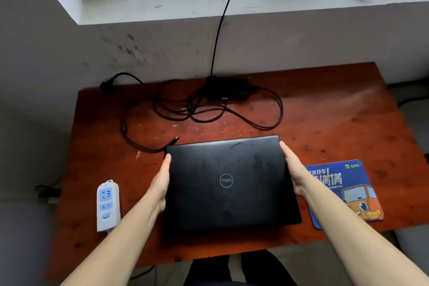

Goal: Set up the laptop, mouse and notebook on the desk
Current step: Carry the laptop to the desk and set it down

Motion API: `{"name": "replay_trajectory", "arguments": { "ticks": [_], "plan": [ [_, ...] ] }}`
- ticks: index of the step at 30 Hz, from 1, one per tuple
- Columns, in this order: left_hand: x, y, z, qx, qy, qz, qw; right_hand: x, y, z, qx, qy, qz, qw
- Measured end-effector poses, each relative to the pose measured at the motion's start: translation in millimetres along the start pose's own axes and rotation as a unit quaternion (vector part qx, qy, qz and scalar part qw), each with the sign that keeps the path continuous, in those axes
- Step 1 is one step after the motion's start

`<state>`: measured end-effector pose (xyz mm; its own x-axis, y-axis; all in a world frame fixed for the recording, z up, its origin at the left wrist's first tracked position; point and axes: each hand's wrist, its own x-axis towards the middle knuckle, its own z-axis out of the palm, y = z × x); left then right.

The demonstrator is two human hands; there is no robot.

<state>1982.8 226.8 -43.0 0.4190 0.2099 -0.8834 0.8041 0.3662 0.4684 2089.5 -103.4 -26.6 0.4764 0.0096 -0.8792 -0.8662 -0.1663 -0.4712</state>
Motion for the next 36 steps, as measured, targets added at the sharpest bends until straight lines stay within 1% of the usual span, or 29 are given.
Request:
{"name": "replay_trajectory", "arguments": {
  "ticks": [5, 9, 12, 15, 17, 24, 26, 28, 30, 32, 36],
  "plan": [
    [1.6, 3.6, 5.5, -0.007, -0.006, 0.009, 1.0, 9.3, -7.4, -1.0, 0.006, 0.022, 0.013, 1.0],
    [1.8, 0.0, 11.9, 0.036, 0.056, 0.002, 0.998, 17.8, -6.1, -0.9, 0.0, 0.024, 0.033, 0.999],
    [0.7, -3.0, 17.5, 0.041, 0.07, 0.012, 0.997, 20.9, -3.6, -4.8, -0.007, 0.02, 0.043, 0.999],
    [-2.3, -9.6, 28.1, 0.106, 0.136, 0.02, 0.985, 21.9, -2.0, -7.6, -0.023, 0.032, 0.043, 0.998],
    [-3.1, -14.1, 32.6, 0.123, 0.16, 0.021, 0.979, 22.2, -0.2, -6.4, -0.041, 0.04, 0.036, 0.998],
    [-2.8, -18.3, 34.0, 0.119, 0.174, 0.033, 0.977, 21.6, 6.4, -7.9, -0.077, 0.077, 0.018, 0.994],
    [-4.1, -21.8, 34.8, 0.124, 0.181, 0.034, 0.975, 21.7, 11.0, -8.2, -0.084, 0.094, 0.001, 0.992],
    [-5.4, -24.1, 34.0, 0.117, 0.184, 0.044, 0.975, 21.3, 17.1, -6.0, -0.115, 0.122, -0.025, 0.985],
    [-6.1, -25.9, 32.7, 0.094, 0.177, 0.054, 0.978, 18.8, 23.7, -2.9, -0.145, 0.143, -0.046, 0.978],
    [-6.3, -27.3, 31.3, 0.071, 0.162, 0.059, 0.982, 18.3, 30.9, -2.2, -0.155, 0.144, -0.058, 0.976],
    [-7.8, -26.0, 27.7, 0.031, 0.125, 0.067, 0.989, 20.7, 38.9, -5.4, -0.127, 0.139, -0.084, 0.978]
  ]
}}
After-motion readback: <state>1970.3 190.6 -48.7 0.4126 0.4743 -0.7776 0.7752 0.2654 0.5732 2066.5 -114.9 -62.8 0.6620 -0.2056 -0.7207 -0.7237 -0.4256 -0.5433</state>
